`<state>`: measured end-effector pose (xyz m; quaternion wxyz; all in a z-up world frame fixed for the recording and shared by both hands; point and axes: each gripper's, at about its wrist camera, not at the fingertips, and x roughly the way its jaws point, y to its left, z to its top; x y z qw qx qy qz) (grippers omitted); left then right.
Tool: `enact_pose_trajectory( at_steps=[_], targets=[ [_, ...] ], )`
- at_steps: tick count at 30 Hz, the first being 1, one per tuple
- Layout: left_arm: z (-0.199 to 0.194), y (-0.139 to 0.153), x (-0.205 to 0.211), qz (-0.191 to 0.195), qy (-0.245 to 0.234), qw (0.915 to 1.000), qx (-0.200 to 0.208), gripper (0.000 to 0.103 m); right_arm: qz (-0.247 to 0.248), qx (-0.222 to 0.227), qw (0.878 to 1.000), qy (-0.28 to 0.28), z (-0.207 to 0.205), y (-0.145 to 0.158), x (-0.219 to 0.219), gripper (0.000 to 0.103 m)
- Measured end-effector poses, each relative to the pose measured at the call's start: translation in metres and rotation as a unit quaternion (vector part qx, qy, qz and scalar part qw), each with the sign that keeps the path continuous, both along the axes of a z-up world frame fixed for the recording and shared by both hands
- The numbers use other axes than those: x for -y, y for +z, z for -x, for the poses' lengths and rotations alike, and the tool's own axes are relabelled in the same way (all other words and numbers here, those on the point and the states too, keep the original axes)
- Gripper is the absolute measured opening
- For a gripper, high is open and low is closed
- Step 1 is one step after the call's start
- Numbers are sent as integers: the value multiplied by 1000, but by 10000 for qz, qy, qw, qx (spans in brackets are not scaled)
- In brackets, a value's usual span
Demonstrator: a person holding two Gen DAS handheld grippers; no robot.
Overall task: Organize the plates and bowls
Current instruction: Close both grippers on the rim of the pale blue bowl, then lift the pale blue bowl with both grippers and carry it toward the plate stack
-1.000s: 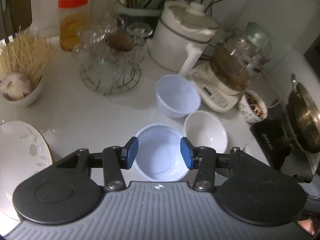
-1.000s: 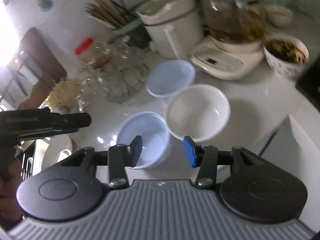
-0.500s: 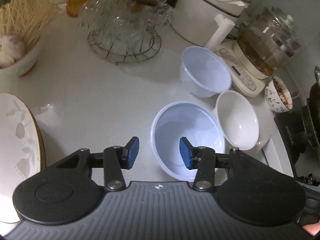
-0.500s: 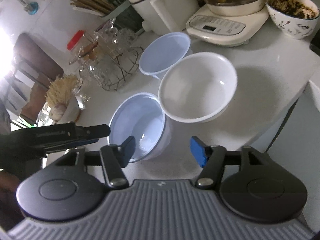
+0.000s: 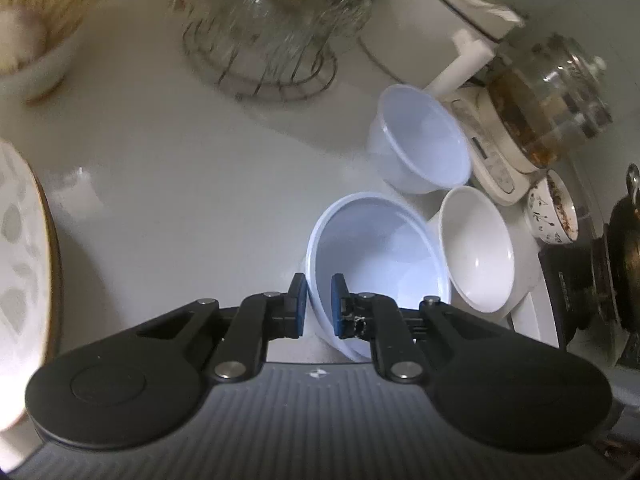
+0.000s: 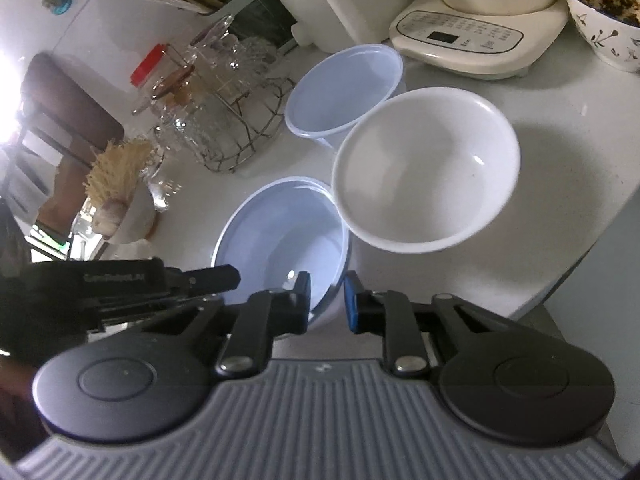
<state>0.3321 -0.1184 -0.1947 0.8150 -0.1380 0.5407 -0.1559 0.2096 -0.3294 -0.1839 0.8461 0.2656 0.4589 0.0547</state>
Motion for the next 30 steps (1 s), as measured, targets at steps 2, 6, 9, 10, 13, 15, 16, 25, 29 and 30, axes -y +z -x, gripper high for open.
enact_pose_trajectory(
  at_steps=[2,6,9,10,13,15,16,25,29,30],
  targets=[
    [0,7,-2,-74,-30,10000,49,15,-54,45,9999,85,-1,5,-2,21],
    [5,24,-15,-101,79,9997,189,15,-116,121,9994,318,-4,16,-13,21],
    [10,31,-27,-141,246,9993,242,15,-81,203,9984,529,-7,22,-25,21],
    [11,32,-31,-152,305,9991,241,15,-61,219,9980,589,-9,23,-29,21],
    [17,33,-39,-300,432,9984,191,15,136,304,9962,805,-13,27,-43,21],
    [20,32,-40,-470,435,9977,230,15,465,444,9927,1021,-13,31,-56,21],
    [20,32,-42,-515,441,9974,262,15,537,469,9916,1082,-13,30,-60,21],
    [24,5,-52,-397,642,9969,221,15,717,466,9894,1172,-18,11,-68,21],
    [23,-2,-52,-429,682,9966,194,15,718,412,9897,1169,-15,2,-70,21],
    [23,-3,-51,-431,660,9967,219,15,744,442,9894,1167,-14,1,-71,21]
  ],
)
